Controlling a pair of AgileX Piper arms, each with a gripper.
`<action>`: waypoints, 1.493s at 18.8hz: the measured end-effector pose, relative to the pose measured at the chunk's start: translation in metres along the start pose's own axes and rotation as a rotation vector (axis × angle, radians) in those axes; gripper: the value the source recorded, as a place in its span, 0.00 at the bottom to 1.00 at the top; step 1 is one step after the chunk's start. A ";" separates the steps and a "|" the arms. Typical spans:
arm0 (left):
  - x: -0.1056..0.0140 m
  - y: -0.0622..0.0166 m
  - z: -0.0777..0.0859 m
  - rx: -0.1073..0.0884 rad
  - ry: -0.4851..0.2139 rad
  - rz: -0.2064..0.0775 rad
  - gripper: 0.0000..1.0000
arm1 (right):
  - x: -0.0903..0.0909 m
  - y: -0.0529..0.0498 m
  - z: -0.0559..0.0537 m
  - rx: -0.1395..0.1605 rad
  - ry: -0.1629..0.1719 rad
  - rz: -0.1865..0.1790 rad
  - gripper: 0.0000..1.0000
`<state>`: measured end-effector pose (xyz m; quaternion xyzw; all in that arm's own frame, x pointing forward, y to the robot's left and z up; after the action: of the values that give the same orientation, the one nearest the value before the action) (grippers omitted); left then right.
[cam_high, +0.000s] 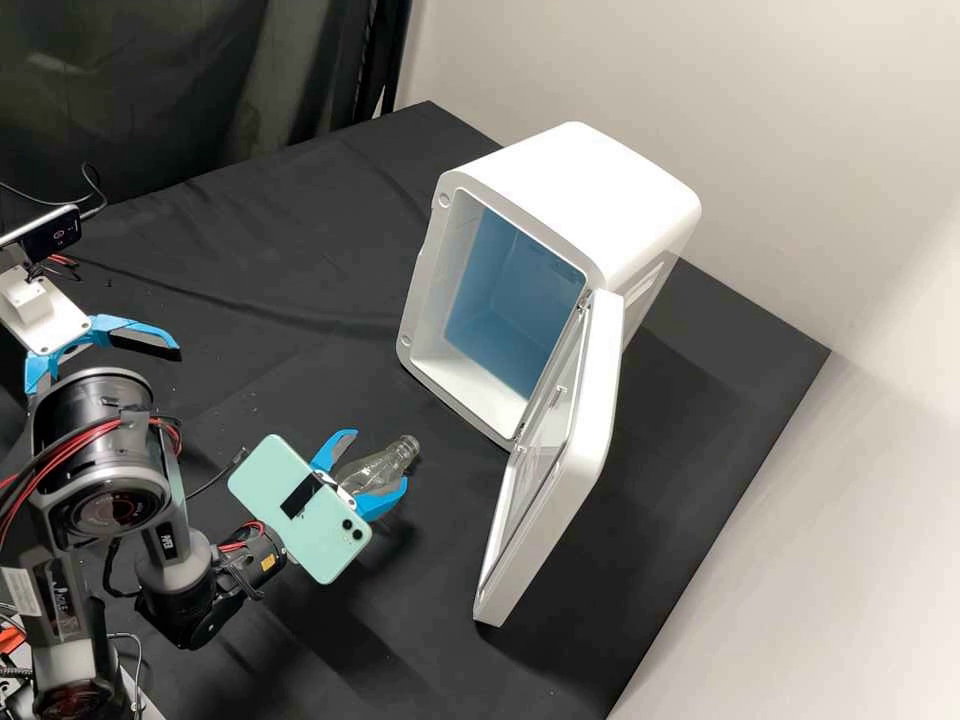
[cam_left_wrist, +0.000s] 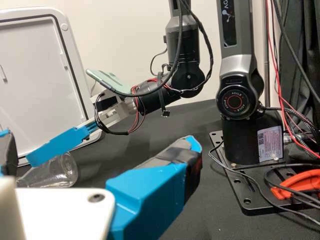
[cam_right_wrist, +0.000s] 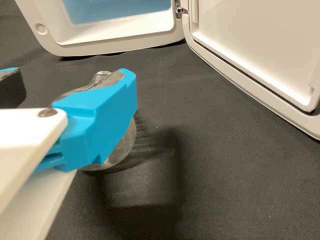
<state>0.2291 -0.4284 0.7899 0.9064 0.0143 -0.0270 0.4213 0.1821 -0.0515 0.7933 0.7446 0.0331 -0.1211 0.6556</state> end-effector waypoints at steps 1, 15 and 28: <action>0.000 0.0000 0.000 0.000 0.000 0.000 1.00 | 0.000 0.001 0.002 0.005 -0.011 0.004 1.00; 0.000 0.0000 0.000 0.000 0.000 0.000 1.00 | -0.003 0.001 0.008 0.021 -0.054 0.005 1.00; 0.000 0.0000 0.000 0.000 0.000 0.000 1.00 | -0.003 0.000 0.012 0.036 -0.072 0.000 1.00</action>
<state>0.2291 -0.4284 0.7899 0.9064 0.0143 -0.0270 0.4213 0.1780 -0.0634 0.7928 0.7516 0.0070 -0.1485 0.6427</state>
